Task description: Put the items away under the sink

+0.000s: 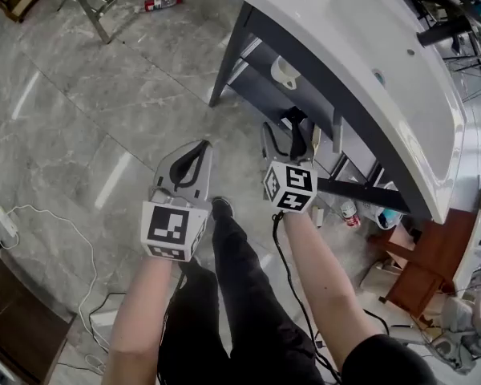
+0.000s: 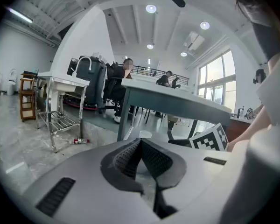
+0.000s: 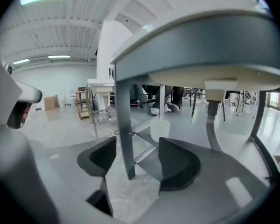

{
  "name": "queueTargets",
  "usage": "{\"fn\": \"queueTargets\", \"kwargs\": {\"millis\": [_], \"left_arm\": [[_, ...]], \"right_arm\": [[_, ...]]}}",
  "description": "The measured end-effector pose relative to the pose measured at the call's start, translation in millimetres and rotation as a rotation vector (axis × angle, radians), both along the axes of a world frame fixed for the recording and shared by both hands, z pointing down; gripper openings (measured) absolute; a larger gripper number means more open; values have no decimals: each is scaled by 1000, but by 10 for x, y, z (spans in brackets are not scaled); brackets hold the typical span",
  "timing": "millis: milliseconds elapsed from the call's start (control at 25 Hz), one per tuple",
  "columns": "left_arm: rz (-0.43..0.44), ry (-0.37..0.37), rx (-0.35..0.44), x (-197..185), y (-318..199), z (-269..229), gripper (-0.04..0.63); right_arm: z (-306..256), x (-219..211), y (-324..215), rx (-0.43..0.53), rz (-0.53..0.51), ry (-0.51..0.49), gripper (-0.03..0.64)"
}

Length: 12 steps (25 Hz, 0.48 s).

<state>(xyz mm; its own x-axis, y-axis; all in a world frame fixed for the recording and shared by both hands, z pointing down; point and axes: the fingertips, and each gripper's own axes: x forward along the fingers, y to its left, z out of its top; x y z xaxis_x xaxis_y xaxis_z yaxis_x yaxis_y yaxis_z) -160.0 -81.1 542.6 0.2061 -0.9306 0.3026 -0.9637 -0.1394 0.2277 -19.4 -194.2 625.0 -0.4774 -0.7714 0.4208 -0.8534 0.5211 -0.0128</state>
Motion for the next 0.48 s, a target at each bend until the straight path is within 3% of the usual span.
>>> {"fn": "queueTargets", "kwargs": {"millis": [160,280,400,480], "left_arm": [[8,5,4,36,494,-408,9],[21,0,13,65,851,-672,9],[19,6,26,97,1154,-973,9],[17,5,32,145,1311,-1181,9]], "right_arm": [[-646,-80,605,30,34,-90,110],[-1128,-114,1027,33,51,-193,105],[-1596,-18,1412,22,80,-250,13],[-1868,94,1635,-2,95,-243,3]]}}
